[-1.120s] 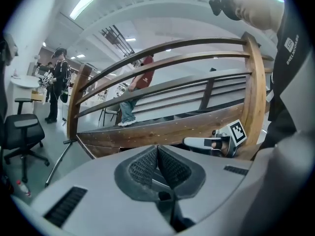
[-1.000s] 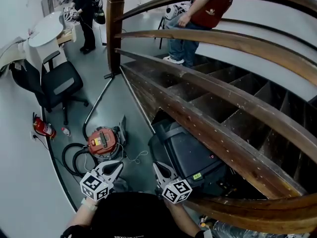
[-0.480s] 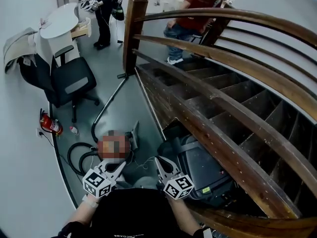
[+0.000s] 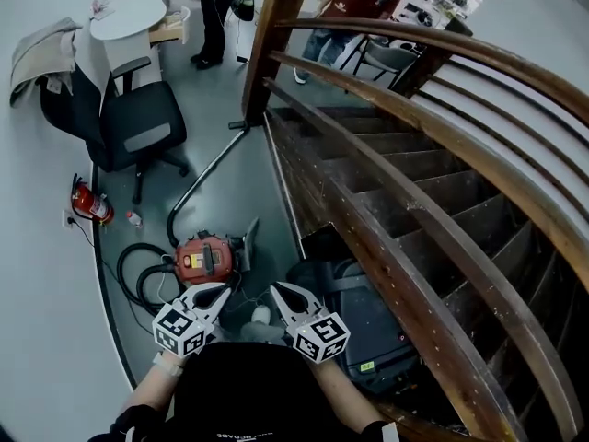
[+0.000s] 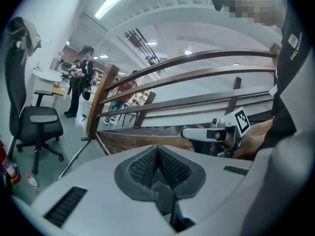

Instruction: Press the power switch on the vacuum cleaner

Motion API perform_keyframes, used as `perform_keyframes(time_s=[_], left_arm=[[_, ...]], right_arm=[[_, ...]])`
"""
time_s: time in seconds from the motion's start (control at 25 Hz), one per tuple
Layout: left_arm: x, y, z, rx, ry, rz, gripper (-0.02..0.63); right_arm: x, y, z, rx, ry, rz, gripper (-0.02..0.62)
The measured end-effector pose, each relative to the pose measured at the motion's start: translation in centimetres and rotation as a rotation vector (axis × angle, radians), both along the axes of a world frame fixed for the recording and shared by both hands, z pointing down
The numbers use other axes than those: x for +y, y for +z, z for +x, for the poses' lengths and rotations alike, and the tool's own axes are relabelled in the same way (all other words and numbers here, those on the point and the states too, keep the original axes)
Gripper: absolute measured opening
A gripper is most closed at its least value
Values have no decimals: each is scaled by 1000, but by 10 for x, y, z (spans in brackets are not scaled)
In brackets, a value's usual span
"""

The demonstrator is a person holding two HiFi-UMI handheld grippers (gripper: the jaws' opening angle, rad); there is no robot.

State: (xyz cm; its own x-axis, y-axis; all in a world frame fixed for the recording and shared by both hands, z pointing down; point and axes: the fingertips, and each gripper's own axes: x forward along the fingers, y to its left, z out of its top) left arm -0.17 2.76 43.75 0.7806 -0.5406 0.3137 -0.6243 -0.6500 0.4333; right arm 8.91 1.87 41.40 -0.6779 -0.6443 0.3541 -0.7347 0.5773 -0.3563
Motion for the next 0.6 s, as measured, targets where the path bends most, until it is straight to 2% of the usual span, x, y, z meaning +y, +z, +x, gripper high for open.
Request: perform_keyframes(time_s=[0.24,0.4,0.6], left_arm=[[-18,30,-8,-23,-41,-24,15],[-22,66,-24,-30,-60,-87,15],[-22,122,-51,-92,-105,-149,15]], right_arm=[[-8,17,-13,28,-59,-48,26],[-2,26,-25,66,-112,-81,26],[11,47,-35,107,-144,-133,26]])
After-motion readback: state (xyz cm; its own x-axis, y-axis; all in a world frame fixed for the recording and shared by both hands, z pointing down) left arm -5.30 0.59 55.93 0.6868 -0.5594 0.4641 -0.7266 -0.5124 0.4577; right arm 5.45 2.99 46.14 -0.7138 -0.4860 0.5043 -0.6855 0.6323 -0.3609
